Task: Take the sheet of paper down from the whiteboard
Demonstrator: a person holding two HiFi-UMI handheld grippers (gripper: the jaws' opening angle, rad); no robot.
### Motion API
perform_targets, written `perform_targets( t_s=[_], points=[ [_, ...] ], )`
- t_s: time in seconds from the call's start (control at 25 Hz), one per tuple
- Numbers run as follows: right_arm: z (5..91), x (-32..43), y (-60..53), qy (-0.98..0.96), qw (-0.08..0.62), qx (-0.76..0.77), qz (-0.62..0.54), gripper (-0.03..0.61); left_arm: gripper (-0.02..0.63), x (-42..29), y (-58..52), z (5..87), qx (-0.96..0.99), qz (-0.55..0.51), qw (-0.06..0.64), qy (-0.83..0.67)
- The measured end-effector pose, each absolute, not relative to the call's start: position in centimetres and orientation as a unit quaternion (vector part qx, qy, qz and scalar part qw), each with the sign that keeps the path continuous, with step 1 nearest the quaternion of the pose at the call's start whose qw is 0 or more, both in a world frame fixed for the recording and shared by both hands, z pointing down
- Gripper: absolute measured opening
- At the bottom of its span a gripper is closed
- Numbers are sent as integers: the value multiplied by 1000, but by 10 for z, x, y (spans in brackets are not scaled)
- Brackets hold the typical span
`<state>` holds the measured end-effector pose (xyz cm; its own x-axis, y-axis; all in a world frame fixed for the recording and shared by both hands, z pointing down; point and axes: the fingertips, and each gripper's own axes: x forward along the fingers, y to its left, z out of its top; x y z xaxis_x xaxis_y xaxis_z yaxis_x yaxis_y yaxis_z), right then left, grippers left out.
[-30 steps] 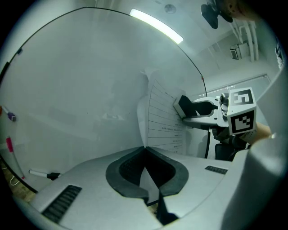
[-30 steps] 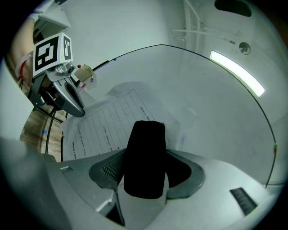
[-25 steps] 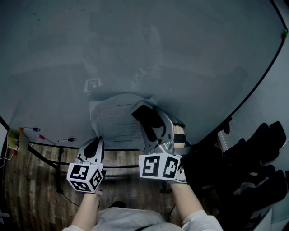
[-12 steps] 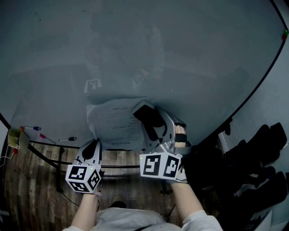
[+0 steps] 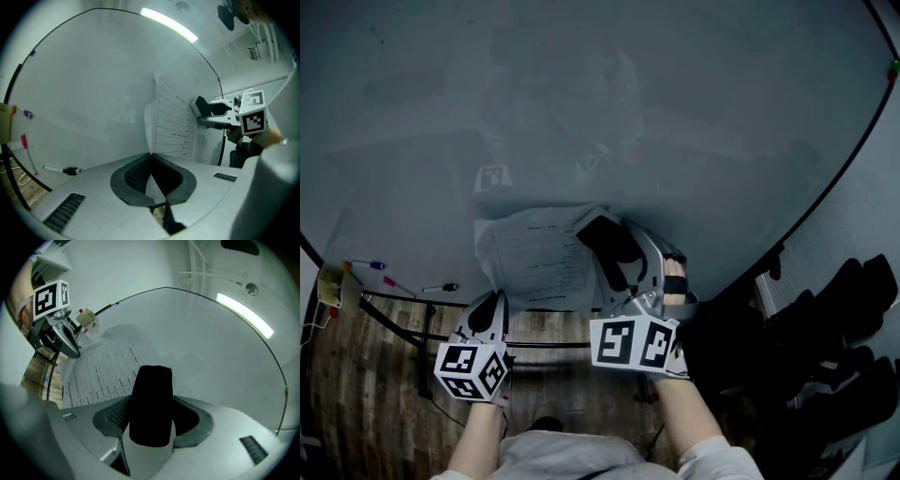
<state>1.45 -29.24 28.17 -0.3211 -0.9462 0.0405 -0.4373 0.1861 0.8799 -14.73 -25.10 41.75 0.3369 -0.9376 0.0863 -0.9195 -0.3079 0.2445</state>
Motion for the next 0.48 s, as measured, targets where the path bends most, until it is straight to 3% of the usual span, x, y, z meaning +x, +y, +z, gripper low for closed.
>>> perform_targets(
  t_s=[0.48],
  points=[
    [282, 12, -290, -702, 315, 491, -407, 267, 15, -161, -242, 428, 799, -38, 142, -584]
  ],
)
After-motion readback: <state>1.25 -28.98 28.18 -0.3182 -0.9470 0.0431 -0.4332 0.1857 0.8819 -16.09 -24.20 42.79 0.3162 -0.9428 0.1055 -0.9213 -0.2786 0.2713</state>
